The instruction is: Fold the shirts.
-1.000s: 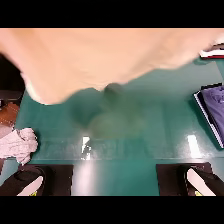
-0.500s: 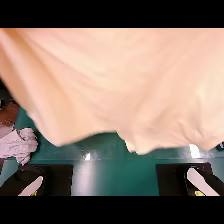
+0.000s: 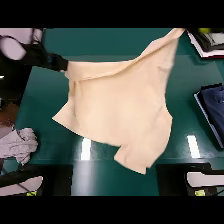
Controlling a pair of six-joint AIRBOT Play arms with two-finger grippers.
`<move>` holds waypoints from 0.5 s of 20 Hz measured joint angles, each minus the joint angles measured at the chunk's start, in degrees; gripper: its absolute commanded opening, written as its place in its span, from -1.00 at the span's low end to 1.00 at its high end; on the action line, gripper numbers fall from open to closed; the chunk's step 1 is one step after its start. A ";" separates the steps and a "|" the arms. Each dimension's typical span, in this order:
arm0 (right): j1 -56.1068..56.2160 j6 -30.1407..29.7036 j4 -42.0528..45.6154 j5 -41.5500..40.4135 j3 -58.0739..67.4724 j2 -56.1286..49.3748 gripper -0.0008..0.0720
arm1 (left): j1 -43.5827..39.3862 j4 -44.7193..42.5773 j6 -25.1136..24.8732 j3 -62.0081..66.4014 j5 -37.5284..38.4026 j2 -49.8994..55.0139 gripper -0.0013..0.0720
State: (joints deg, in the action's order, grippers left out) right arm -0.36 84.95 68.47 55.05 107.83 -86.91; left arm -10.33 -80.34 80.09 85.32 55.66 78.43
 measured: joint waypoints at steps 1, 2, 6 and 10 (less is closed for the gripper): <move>0.61 0.79 0.83 -1.60 -0.07 -2.01 -0.92 | 0.00 -0.02 0.00 -0.26 -1.51 1.86 -0.90; 0.94 1.46 1.36 -2.69 -0.09 -3.58 -0.86 | 0.02 -0.04 0.15 -0.52 -2.80 3.56 -0.81; 0.39 2.97 0.42 -4.61 -0.20 -7.41 0.25 | 2.21 -0.15 1.11 -0.35 -5.46 6.60 0.20; -2.21 3.30 -3.50 1.05 -0.20 -6.80 0.11 | 8.74 0.02 1.97 1.70 -0.15 7.34 0.20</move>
State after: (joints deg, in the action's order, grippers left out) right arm -2.57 88.25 64.97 56.10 107.63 -93.71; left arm -1.58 -80.31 82.06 87.02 55.51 85.78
